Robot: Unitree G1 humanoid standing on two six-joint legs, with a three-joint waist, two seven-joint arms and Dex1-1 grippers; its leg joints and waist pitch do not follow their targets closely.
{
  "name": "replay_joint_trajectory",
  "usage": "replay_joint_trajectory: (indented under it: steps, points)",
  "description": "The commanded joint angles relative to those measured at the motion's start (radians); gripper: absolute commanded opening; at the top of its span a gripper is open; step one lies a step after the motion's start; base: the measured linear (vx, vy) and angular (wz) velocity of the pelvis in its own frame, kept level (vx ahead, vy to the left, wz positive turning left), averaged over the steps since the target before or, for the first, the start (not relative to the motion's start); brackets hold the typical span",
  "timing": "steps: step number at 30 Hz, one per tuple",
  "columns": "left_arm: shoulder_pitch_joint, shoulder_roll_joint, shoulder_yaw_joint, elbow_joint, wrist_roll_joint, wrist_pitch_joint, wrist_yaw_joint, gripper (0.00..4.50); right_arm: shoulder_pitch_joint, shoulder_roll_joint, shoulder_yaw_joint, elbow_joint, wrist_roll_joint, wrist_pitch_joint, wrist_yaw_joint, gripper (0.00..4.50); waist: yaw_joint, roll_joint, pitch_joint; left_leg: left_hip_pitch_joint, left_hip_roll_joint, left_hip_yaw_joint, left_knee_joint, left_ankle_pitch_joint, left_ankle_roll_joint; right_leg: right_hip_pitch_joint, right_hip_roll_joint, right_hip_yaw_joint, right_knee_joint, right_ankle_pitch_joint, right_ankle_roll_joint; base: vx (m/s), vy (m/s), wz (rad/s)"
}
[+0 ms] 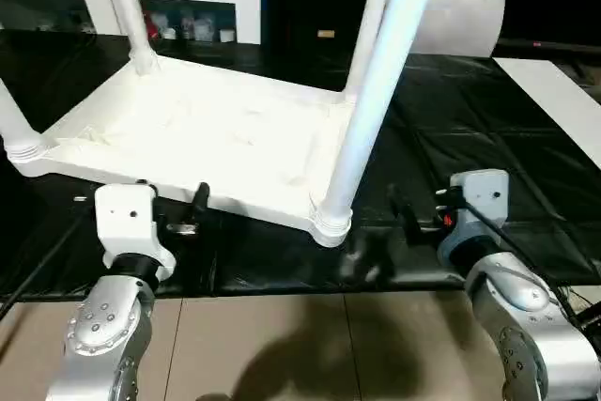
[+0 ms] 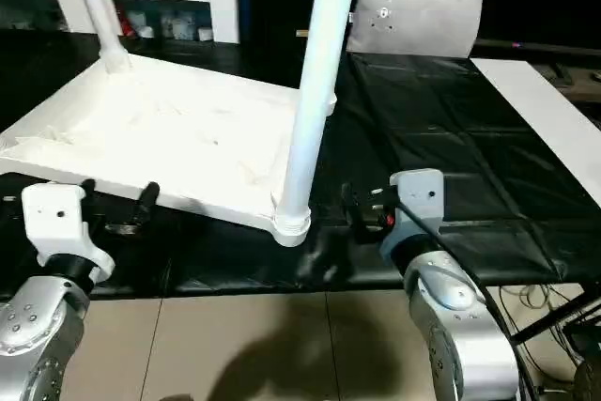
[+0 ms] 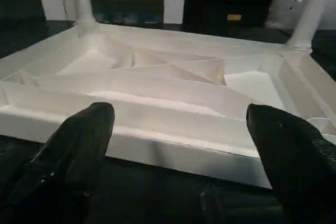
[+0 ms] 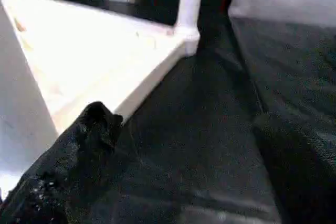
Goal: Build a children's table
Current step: Rotate table base
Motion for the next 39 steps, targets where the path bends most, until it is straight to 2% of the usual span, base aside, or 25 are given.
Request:
replay_joint_trajectory:
  steps: [1, 8, 11, 13, 14, 15, 16, 18, 19, 20, 22, 24, 25, 26, 27, 28, 29, 30, 32, 33, 34, 35, 36, 37, 39]
  points:
    - [0.006, 0.0, -0.007, 0.002, 0.005, 0.01, 0.007, 4.43, 0.008, -0.005, -0.012, 0.046, 0.02, 0.027, 0.012, 4.5, 0.003, 0.006, -0.048, -0.006, 0.027, -0.012, -0.084, -0.272, -0.003, 0.037, -0.064, 0.054, -0.092, -0.423, 0.024, 0.0, 0.0, 0.0]
    - [0.012, 0.003, -0.005, 0.005, -0.003, 0.033, 0.007, 4.43, -0.012, -0.014, -0.012, 0.077, 0.023, -0.018, 0.039, 4.5, -0.01, 0.009, -0.038, 0.041, 0.022, -0.016, -0.09, -0.508, 0.003, 0.038, -0.054, 0.028, -0.12, -0.662, 0.047, 0.0, 0.0, 0.0]
    - [0.001, 0.002, -0.007, 0.009, -0.003, 0.038, 0.01, 4.43, -0.017, -0.012, -0.012, 0.089, 0.027, -0.023, 0.047, 4.5, -0.034, 0.031, -0.012, 0.114, 0.042, -0.026, -0.092, -0.725, 0.024, 0.039, -0.022, -0.049, -0.161, -0.748, 0.052, 0.0, 0.0, 0.0]
    - [-0.012, 0.003, -0.006, 0.009, -0.003, 0.043, 0.01, 4.43, -0.03, -0.02, 0.003, 0.102, 0.027, -0.023, 0.063, 4.5, -0.023, 0.044, -0.013, 0.086, 0.125, -0.045, -0.188, -0.873, 0.028, 0.097, -0.038, 0.003, 0.029, -0.424, -0.012, 0.0, 0.0, 0.0]
    - [-0.013, 0.003, -0.006, 0.01, -0.003, 0.043, 0.01, 4.43, -0.033, -0.021, 0.007, 0.104, 0.028, -0.022, 0.067, 4.5, -0.029, 0.03, -0.006, 0.096, 0.117, -0.037, -0.184, -0.879, 0.031, 0.082, -0.041, 0.018, 0.025, -0.423, -0.023, 0.012, -0.07, -0.08]
    - [-0.009, 0.004, -0.004, 0.01, -0.004, 0.04, 0.009, 4.43, -0.031, -0.022, 0.011, 0.102, 0.029, -0.016, 0.068, 4.5, -0.002, 0.009, -0.015, 0.043, 0.008, -0.012, -0.103, -0.689, 0.059, 0.114, -0.082, 0.041, -0.087, -0.764, 0.051, 0.022, -0.065, 0.17]
    - [0.0, 0.005, -0.001, 0.008, -0.004, 0.035, 0.007, 4.43, -0.026, -0.028, 0.019, 0.097, 0.024, -0.013, 0.068, 4.5, 0.0, -0.022, -0.008, 0.027, -0.031, -0.008, 0.056, -0.359, 0.105, 0.102, -0.192, 0.031, -0.187, -1.145, 0.108, 0.022, -0.065, 0.17]
    - [0.003, 0.008, -0.002, 0.006, -0.005, 0.038, 0.005, 4.43, -0.019, -0.023, 0.016, 0.1, 0.023, -0.027, 0.065, 4.5, 0.008, -0.017, -0.026, -0.033, -0.001, -0.029, 0.098, -0.177, 0.119, 0.16, -0.248, 0.022, -0.175, -1.085, 0.059, 0.069, -0.015, 0.38]
    - [0.0, 0.011, -0.003, 0.005, -0.005, 0.039, 0.002, 4.43, -0.016, -0.013, 0.007, 0.105, 0.023, -0.038, 0.056, 4.5, 0.017, -0.011, -0.029, -0.038, 0.008, -0.032, 0.071, -0.162, 0.126, 0.171, -0.229, -0.01, -0.164, -0.973, 0.013, 0.073, -0.002, 0.42]
    - [-0.006, 0.014, -0.003, 0.004, -0.007, 0.042, 0.0, 4.43, -0.016, -0.002, -0.003, 0.111, 0.03, -0.043, 0.05, 4.5, 0.021, 0.004, -0.025, -0.026, 0.014, -0.033, 0.053, -0.167, 0.13, 0.178, -0.221, -0.028, -0.171, -0.928, -0.012, 0.082, 0.03, 0.58]
    - [-0.012, 0.017, -0.001, 0.003, -0.01, 0.046, -0.002, 4.43, -0.02, -0.009, -0.001, 0.115, 0.025, -0.043, 0.053, 4.5, -0.012, 0.066, -0.026, 0.111, 0.096, -0.089, -0.095, -0.503, 0.04, 0.094, -0.039, -0.053, -0.035, -0.518, -0.073, 0.107, 0.047, 0.33]
    - [-0.008, 0.024, -0.001, 0.005, -0.015, 0.048, -0.011, 4.43, -0.02, -0.02, 0.006, 0.117, 0.012, -0.046, 0.057, 4.5, -0.024, 0.054, -0.031, 0.163, 0.146, -0.151, -0.142, -0.602, 0.063, 0.039, -0.035, 0.0, 0.066, -0.22, -0.058, 0.154, 0.036, 0.12]
    - [-0.005, 0.028, -0.004, 0.006, -0.014, 0.048, -0.017, 4.43, -0.017, -0.02, 0.003, 0.118, 0.012, -0.047, 0.053, 4.5, -0.028, 0.048, -0.03, 0.171, 0.115, -0.132, -0.137, -0.555, 0.124, 0.014, -0.041, 0.014, 0.068, -0.136, -0.054, 0.172, 0.027, 0.14]
    - [-0.002, 0.033, -0.007, 0.008, -0.014, 0.047, -0.022, 4.43, -0.009, -0.02, 0.001, 0.119, 0.014, -0.051, 0.05, 4.5, -0.036, 0.036, -0.027, 0.155, 0.086, -0.112, -0.13, -0.53, 0.157, 0.023, -0.045, 0.024, 0.047, -0.112, -0.059, 0.162, 0.004, 0.06]
    - [-0.002, 0.033, -0.008, 0.009, -0.014, 0.047, -0.023, 4.43, -0.007, -0.021, 0.001, 0.118, 0.013, -0.052, 0.05, 4.5, -0.023, 0.011, -0.03, 0.1, -0.004, -0.036, -0.092, -0.458, 0.18, 0.087, -0.075, 0.065, -0.039, -0.145, -0.099, 0.165, -0.024, 0.07]
    - [-0.003, 0.036, -0.01, 0.012, -0.016, 0.046, -0.026, 4.43, 0.001, -0.023, 0.002, 0.118, 0.01, -0.059, 0.051, 4.5, 0.015, -0.022, -0.049, 0.017, -0.073, -0.01, 0.029, -0.257, 0.195, 0.211, -0.146, 0.167, -0.097, -0.307, -0.173, 0.165, -0.024, 0.07]
    - [-0.005, 0.037, -0.01, 0.013, -0.018, 0.046, -0.026, 4.43, 0.004, -0.022, 0.002, 0.118, 0.008, -0.061, 0.052, 4.5, 0.041, -0.009, -0.042, -0.013, -0.052, -0.031, 0.08, -0.18, 0.189, 0.238, -0.211, 0.205, -0.129, -0.407, -0.219, 0.191, -0.022, 0.01]
    - [-0.006, 0.037, -0.011, 0.014, -0.019, 0.046, -0.025, 4.43, 0.004, -0.02, 0.002, 0.118, 0.006, -0.062, 0.052, 4.5, 0.054, -0.014, -0.063, -0.078, -0.036, -0.057, 0.134, -0.082, 0.157, 0.27, -0.218, 0.202, -0.113, -0.354, -0.269, 0.18, 0.012, -0.08]
    - [-0.008, 0.039, -0.013, 0.015, -0.019, 0.047, -0.027, 4.43, 0.006, -0.019, 0.004, 0.117, 0.001, -0.065, 0.051, 4.5, 0.051, 0.009, -0.056, -0.084, -0.018, -0.059, 0.078, 0.041, 0.132, 0.239, -0.151, 0.115, -0.104, -0.238, -0.304, 0.171, 0.017, -0.06]
    - [-0.008, 0.04, -0.013, 0.015, -0.02, 0.047, -0.029, 4.43, 0.006, -0.019, 0.005, 0.117, 0.0, -0.065, 0.05, 4.5, 0.043, 0.038, -0.056, -0.053, -0.013, -0.044, -0.016, 0.143, 0.163, 0.218, -0.061, 0.033, -0.097, -0.262, -0.241, 0.184, 0.052, 0.03]
    - [-0.009, 0.046, -0.016, 0.019, -0.028, 0.045, -0.04, 4.43, 0.007, -0.026, 0.012, 0.117, -0.005, -0.067, 0.049, 4.5, 0.036, 0.071, -0.058, 0.005, -0.008, -0.043, -0.051, 0.109, 0.151, 0.196, -0.031, -0.002, -0.099, -0.307, -0.189, 0.184, 0.052, 0.03]
    - [-0.009, 0.05, -0.017, 0.022, -0.034, 0.04, -0.05, 4.43, 0.008, -0.03, 0.017, 0.116, -0.008, -0.069, 0.048, 4.5, -0.01, 0.1, -0.063, 0.081, 0.058, -0.144, -0.088, -0.089, 0.221, 0.107, 0.041, -0.019, 0.043, -0.302, -0.107, 0.208, 0.06, 0.05]
    - [-0.013, 0.064, -0.022, 0.029, -0.043, 0.033, -0.077, 4.43, 0.01, -0.033, 0.019, 0.114, -0.01, -0.071, 0.048, 4.5, -0.023, 0.076, -0.093, 0.161, 0.119, -0.215, -0.06, 0.009, 0.394, 0.023, 0.012, 0.016, 0.116, -0.243, -0.012, 0.195, 0.027, 0.06]
    - [-0.015, 0.073, -0.024, 0.034, -0.048, 0.03, -0.093, 4.43, 0.012, -0.035, 0.019, 0.113, -0.009, -0.073, 0.048, 4.5, -0.015, 0.081, -0.093, 0.136, 0.113, -0.201, -0.023, 0.33, 0.492, -0.024, -0.006, 0.039, 0.14, -0.154, 0.06, 0.195, 0.027, 0.06]
    - [-0.019, 0.082, -0.023, 0.041, -0.059, 0.026, -0.113, 4.43, 0.013, -0.037, 0.017, 0.113, -0.008, -0.075, 0.049, 4.5, 0.005, 0.05, -0.09, 0.066, 0.074, -0.131, 0.003, 0.806, 0.449, -0.034, -0.029, 0.077, 0.097, 0.113, 0.107, 0.072, 0.003, 0.03]
